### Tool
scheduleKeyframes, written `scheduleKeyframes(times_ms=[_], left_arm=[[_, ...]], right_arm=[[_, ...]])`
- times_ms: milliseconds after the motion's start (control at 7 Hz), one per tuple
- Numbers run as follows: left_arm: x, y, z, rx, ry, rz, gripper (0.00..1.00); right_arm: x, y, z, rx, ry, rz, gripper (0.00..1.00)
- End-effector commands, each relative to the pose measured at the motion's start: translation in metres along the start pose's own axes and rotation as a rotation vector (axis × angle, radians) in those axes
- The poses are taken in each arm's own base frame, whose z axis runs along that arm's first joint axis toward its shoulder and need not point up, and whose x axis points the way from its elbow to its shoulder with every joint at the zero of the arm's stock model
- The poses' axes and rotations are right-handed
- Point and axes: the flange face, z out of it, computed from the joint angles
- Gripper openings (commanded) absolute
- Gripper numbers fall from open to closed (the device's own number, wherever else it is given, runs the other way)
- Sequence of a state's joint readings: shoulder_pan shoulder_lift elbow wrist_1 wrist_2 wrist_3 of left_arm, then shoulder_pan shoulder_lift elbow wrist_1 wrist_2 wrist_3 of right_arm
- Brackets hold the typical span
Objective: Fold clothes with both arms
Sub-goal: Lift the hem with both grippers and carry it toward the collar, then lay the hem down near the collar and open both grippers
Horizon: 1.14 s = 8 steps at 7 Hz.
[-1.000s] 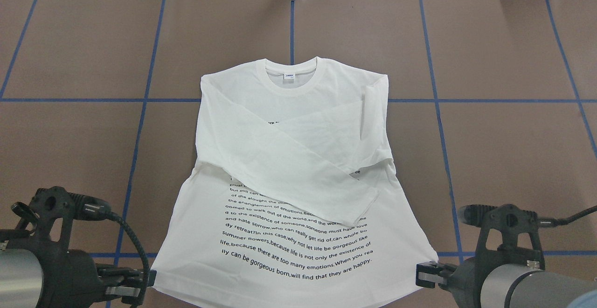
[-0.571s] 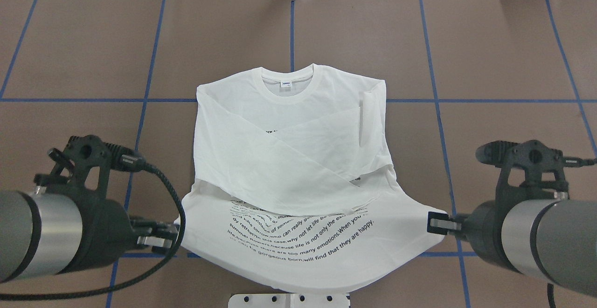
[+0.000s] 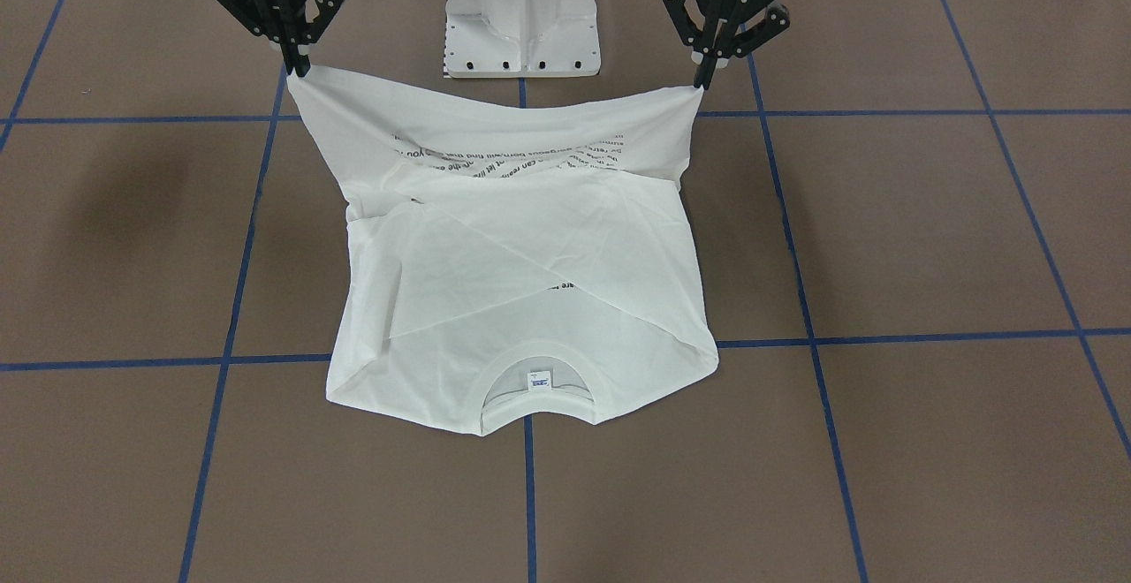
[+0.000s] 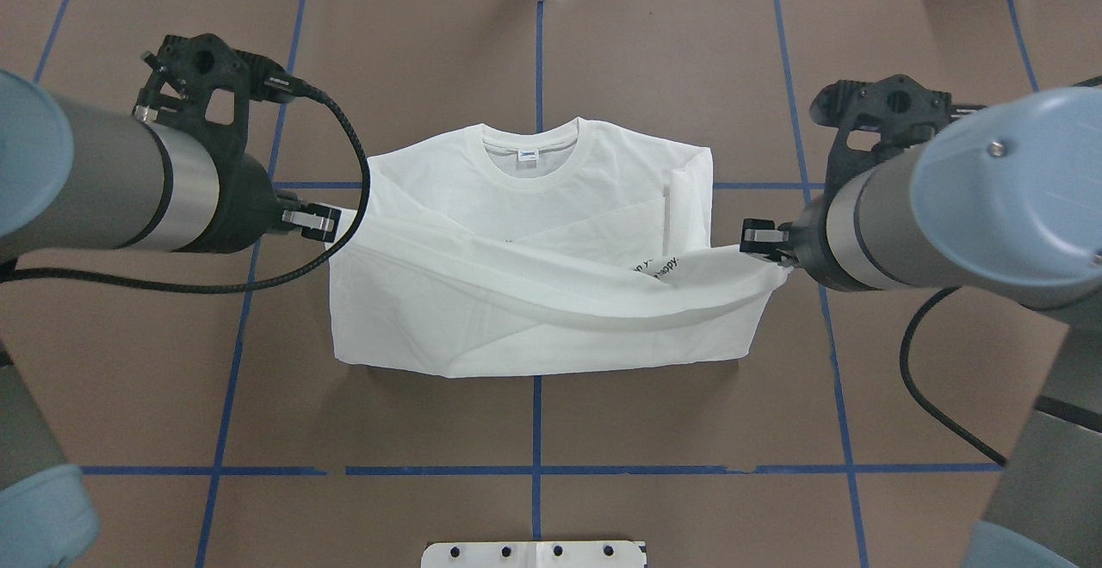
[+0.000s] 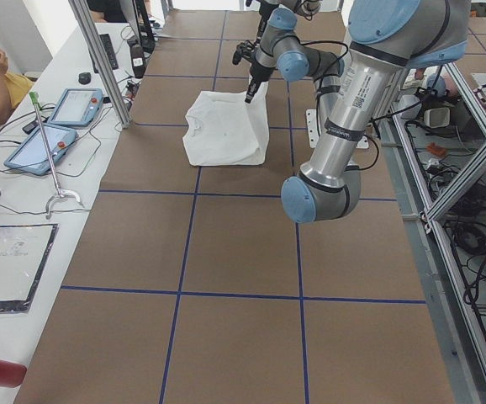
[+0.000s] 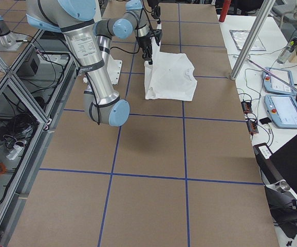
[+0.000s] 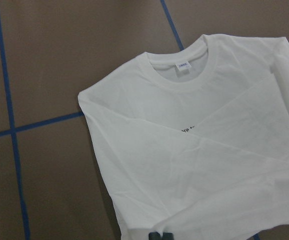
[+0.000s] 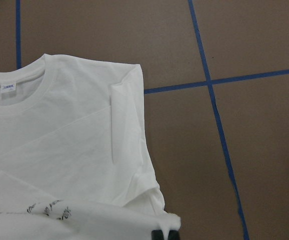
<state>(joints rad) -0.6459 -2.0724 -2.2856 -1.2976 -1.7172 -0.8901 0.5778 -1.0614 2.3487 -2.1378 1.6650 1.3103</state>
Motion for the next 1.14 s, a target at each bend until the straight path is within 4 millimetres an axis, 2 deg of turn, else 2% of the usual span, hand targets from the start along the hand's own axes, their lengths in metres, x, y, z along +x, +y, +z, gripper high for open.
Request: scheduleKeyframes(times_ms=[0, 143, 286, 429, 571, 714, 857, 1000], left_arm=[[-0.019, -0.045, 0.061, 0.042, -0.039, -0.012, 0.00], [-0.027, -0.056, 0.099, 0.050, -0.049, -0.017, 0.00], [-0.036, -0.064, 0.126, 0.090, -0.091, -0.019, 0.00], [-0.041, -0.069, 0.155, 0.088, -0.104, -0.020, 0.00], [-0.048, -0.071, 0.189, 0.086, -0.108, -0.021, 0.00], [-0.058, -0.074, 0.220, 0.103, -0.119, -0.022, 0.00], [-0.069, -0.076, 0.254, 0.111, -0.141, -0.022, 0.00], [-0.075, -0.073, 0.275, 0.115, -0.140, -0.023, 0.00]], right_arm=[[-0.025, -0.051, 0.061, 0.042, 0.014, 0.029, 0.00], [-0.026, -0.069, 0.086, 0.055, 0.022, 0.037, 0.00], [-0.030, -0.082, 0.114, 0.063, 0.026, 0.021, 0.00], [-0.041, -0.093, 0.142, 0.073, 0.030, 0.019, 0.00], [-0.066, -0.107, 0.168, 0.072, 0.066, 0.023, 0.00], [-0.075, -0.114, 0.188, 0.066, 0.103, 0.025, 0.00], [-0.073, -0.117, 0.205, 0.063, 0.118, 0.027, 0.00], [-0.073, -0.119, 0.224, 0.062, 0.121, 0.028, 0.00]])
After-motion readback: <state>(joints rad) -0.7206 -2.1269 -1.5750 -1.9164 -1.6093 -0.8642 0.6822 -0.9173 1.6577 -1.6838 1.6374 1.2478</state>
